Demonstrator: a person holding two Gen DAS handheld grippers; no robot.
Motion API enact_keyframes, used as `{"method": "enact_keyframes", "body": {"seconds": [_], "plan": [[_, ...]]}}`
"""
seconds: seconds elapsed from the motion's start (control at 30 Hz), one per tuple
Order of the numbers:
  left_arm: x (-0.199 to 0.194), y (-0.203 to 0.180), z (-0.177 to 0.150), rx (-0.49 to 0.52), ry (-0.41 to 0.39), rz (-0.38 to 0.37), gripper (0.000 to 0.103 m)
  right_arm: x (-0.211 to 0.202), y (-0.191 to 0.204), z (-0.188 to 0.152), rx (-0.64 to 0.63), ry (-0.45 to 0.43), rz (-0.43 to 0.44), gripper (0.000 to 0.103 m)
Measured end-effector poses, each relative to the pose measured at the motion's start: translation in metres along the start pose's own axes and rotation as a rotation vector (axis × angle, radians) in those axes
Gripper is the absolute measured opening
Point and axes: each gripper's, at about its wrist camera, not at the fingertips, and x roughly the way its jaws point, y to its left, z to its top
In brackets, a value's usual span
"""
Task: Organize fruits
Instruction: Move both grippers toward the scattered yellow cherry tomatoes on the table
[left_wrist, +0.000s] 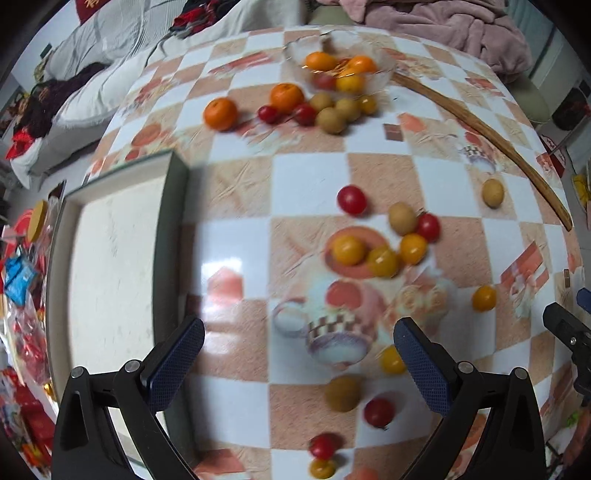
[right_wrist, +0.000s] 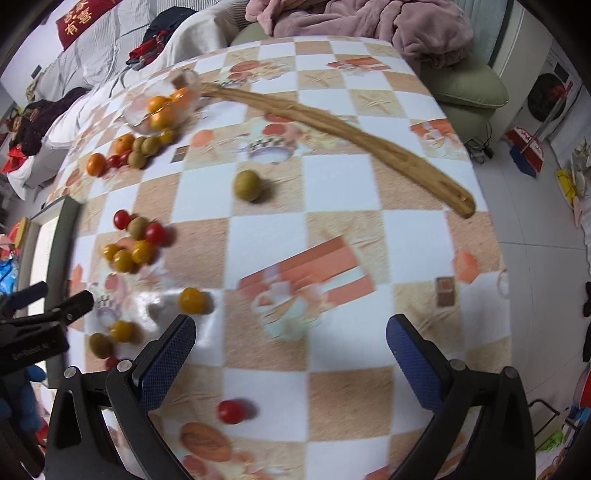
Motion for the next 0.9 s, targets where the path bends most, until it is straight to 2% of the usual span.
{"method": "enact_keyframes", "body": {"seconds": [0.2,0.27,0.77,0.8,0.9], "plan": [[-0.001,0.017,-0.016,0.001,-0.003,-0.017,0.103,-0.004,0.018,-0.001,-0.016,0.035,0.002,0.103],[0.005,0.010,0.012,0.009,0.025,-0.016,0.103,-0.005,0.021,-0.005,-0.022,0.037,-0.004,0.103],[0.007,0.016,0.004,0.027,0.033,-0.031,0.103,-0.004,0.025,-0.005,-0.040,0.049,-0.005,0.103],[0.010,0.011,0.018,0.025,0.039,-0.027,0.103,-0.004,0.026,-0.004,-0.039,0.049,-0.006,0.103],[0.008,0.011,0.015,0.019,0.040,-0.025,0.103,-0.003,0.027,-0.004,-0.040,0.051,-0.008,0.103]]}}
